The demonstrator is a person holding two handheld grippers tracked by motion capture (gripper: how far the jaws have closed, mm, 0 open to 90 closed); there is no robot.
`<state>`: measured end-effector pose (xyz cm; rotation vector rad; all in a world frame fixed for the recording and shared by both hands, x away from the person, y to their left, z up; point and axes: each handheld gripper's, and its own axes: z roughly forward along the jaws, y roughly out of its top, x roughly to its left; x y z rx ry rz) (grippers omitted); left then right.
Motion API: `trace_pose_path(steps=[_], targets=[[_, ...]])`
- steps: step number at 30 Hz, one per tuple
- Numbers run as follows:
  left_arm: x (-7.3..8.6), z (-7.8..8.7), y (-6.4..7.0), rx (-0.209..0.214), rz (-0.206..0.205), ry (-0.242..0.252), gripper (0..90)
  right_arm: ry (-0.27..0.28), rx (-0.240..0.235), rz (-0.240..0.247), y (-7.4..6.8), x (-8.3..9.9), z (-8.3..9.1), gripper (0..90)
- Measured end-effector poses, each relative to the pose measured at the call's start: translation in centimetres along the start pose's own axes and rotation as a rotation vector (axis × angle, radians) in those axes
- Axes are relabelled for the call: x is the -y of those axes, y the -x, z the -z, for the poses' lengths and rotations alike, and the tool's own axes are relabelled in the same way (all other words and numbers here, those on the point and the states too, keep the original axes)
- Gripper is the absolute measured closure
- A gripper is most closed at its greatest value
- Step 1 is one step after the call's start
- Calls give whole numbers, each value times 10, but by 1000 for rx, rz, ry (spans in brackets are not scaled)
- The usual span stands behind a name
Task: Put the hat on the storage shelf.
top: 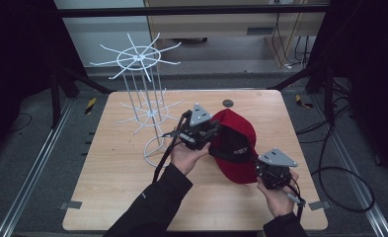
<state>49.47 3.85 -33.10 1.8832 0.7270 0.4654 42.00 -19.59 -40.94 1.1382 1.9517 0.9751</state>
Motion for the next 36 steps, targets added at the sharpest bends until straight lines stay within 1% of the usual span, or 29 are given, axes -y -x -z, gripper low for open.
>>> trace_pose_path(steps=[2, 4, 5, 6, 7, 8, 10, 11, 12, 13, 14, 16, 17, 18, 20, 23, 24, 26, 28, 31, 33, 34, 35, 36], targets=[[8, 2, -2, -3, 9, -6, 799, -5, 47, 67, 0, -4, -1, 858], [17, 4, -5, 0, 10, -24, 799, -8, 64, 103, 2, -6, -3, 856], [24, 4, -5, 1, 21, -29, 799, -8, 62, 118, 2, -7, -4, 855], [24, 4, -5, 1, 21, -29, 800, -8, 62, 118, 2, -7, -4, 855], [29, 4, -7, 3, 24, -35, 800, -5, 52, 120, 3, -7, -4, 854], [37, 5, -8, 2, 33, -44, 800, 1, 32, 121, 2, -7, -4, 848], [44, 7, -10, 2, 36, -54, 800, 10, 13, 118, 2, -7, -3, 840], [46, 8, -11, 1, 37, -57, 800, 15, -5, 112, 2, -7, -2, 834], [46, 8, -11, 1, 37, -57, 800, 15, -5, 112, 2, -7, -2, 834], [50, 10, -12, 0, 41, -62, 800, 19, -16, 110, 2, -7, -2, 828], [53, 12, -13, -2, 39, -65, 800, 32, -57, 97, 0, -6, 1, 802], [59, 17, -15, -7, 41, -72, 800, 31, -77, 90, -2, -5, 2, 775], [62, 19, -16, -11, 42, -75, 800, 21, -92, 85, -4, -5, 1, 756], [65, 20, -16, -13, 41, -81, 800, 24, -107, 76, -5, -3, 1, 742], [71, 24, -18, -10, 46, -90, 800, 29, -128, 66, -7, 0, 3, 773], [80, 28, -20, -10, 53, -100, 800, 31, -173, 39, -8, 5, 5, 747], [83, 29, -21, -10, 51, -102, 800, 31, -176, 36, -8, 6, 5, 739], [87, 32, -22, -12, 48, -108, 800, 29, -175, 38, -9, 9, 6, 753], [91, 34, -25, -19, 52, -114, 800, 13, -169, 43, -9, 12, 5, 805], [94, 36, -29, -26, 60, -118, 799, 8, -141, 99, -9, 11, 4, 836], [94, 35, -30, -27, 57, -116, 800, 7, -119, 151, -11, 9, 2, 844], [93, 34, -29, -27, 59, -116, 799, 8, -107, 165, -12, 7, 1, 845], [93, 33, -29, -25, 56, -114, 799, 22, -91, 185, -11, 3, 0, 844], [93, 32, -29, -22, 55, -113, 799, 35, -81, 190, -10, 1, 0, 841]])
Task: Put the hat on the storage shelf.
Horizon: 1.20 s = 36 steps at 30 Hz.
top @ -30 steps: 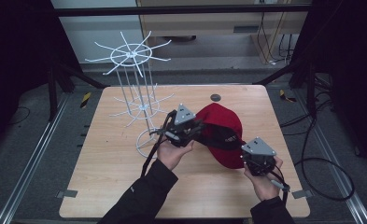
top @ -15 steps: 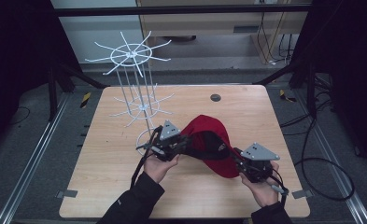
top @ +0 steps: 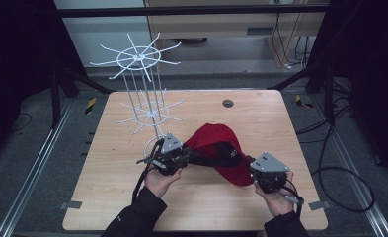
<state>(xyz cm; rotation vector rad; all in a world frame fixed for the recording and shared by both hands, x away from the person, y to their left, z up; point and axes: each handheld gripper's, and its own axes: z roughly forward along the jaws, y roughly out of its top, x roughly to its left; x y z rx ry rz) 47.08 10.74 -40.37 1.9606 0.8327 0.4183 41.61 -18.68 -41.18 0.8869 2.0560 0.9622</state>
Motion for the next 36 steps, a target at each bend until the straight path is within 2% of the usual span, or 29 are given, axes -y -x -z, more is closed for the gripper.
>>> trace_pose_path(steps=[3, 7, 13, 18, 22, 28, 33, 34, 36], targets=[[2, -2, 1, 1, -5, -11, 799, 27, 6, 7, 7, -6, 1, 819], [11, 0, 2, 3, -6, -31, 799, 26, -42, -17, 12, -2, 4, 783], [34, 5, 2, 15, -17, -79, 799, 92, -114, -70, 8, 12, 16, 732], [49, 11, 5, 32, -25, -102, 798, 114, -172, -76, 1, 17, 25, 683], [54, 17, 7, 36, -31, -107, 798, 111, -226, -88, -8, 18, 33, 608], [61, 25, 8, 36, -40, -114, 798, 122, -314, -155, -11, 12, 41, 543], [66, 30, 8, 38, -34, -119, 798, 170, -424, -231, -12, -1, 44, 541], [67, 30, 8, 40, -34, -119, 798, 178, -431, -237, -13, -4, 44, 559], [68, 32, 8, 41, -39, -118, 798, 180, -417, -250, -13, -8, 43, 603]])
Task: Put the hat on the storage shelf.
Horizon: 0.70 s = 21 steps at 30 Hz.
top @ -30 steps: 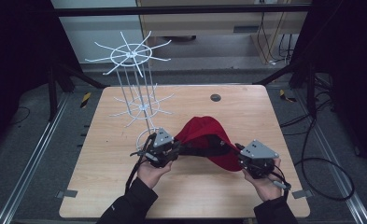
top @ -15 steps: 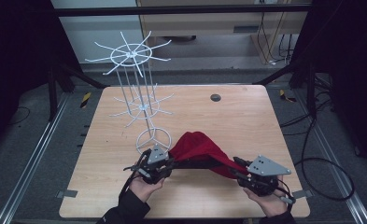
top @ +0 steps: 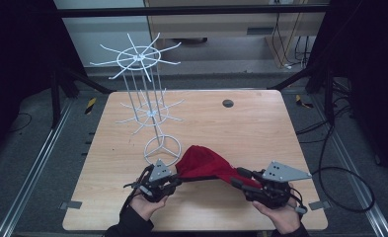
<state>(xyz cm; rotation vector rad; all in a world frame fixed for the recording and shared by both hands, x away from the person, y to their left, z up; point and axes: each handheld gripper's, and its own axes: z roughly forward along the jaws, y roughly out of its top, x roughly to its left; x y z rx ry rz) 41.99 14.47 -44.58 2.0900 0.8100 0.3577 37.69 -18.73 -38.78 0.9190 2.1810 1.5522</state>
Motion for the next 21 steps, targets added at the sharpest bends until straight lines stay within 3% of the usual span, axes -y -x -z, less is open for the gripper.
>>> trace_pose_path(steps=[3, 7, 10, 14, 21], targets=[[3, 2, 2, 5, 1, 4, 798, -21, 27, -20, 2, -3, -6, 726], [7, 5, 3, 12, 0, 8, 798, -115, 54, -25, 2, 5, -18, 894], [9, 6, 4, 12, 2, 8, 799, -117, 19, -59, 2, 14, -21, 900], [14, 8, 2, 13, 11, 3, 799, -138, 20, -56, -2, 19, -21, 900], [20, 6, 0, 8, -4, -22, 797, -271, 45, -56, -4, 50, -40, 900]])
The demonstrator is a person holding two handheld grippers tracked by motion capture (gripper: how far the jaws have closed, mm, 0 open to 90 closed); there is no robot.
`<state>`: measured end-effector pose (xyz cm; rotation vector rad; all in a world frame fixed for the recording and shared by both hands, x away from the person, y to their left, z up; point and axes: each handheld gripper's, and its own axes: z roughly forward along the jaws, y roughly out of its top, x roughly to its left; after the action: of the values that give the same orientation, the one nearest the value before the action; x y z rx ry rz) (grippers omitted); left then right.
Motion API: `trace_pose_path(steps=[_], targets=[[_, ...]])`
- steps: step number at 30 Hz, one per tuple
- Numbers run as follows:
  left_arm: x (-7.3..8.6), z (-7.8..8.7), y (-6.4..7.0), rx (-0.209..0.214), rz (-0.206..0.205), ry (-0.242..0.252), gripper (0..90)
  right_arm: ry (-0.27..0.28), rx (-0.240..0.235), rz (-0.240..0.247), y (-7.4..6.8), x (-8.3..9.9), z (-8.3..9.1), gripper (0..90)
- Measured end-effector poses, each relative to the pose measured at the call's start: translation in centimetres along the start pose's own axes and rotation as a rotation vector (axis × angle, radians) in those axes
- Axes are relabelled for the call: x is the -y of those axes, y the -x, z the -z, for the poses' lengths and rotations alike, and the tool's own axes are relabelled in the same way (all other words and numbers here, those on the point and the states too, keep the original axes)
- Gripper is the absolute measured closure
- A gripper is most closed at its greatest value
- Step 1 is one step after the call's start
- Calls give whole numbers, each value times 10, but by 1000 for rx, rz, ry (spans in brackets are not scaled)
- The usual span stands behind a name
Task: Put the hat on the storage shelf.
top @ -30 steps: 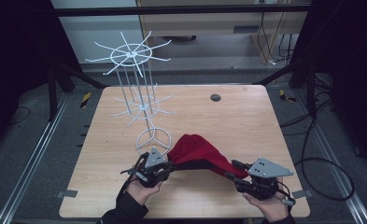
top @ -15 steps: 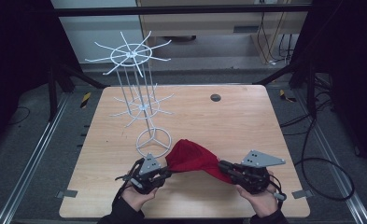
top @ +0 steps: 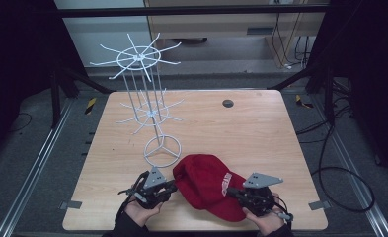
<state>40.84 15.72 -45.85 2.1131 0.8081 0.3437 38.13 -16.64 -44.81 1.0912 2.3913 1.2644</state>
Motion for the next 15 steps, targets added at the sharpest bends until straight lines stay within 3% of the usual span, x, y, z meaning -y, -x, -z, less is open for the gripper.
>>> trace_pose_path(steps=[5, 11, 15], targets=[[6, -6, 1, -7, -33, -21, 789, -51, 7, 6, 2, 10, -16, 900], [16, 5, -6, -28, -28, -36, 632, 68, 33, 37, 4, -2, -7, 803], [25, 16, -14, -55, -9, -66, 522, 119, 39, 52, 1, -18, -7, 677]])
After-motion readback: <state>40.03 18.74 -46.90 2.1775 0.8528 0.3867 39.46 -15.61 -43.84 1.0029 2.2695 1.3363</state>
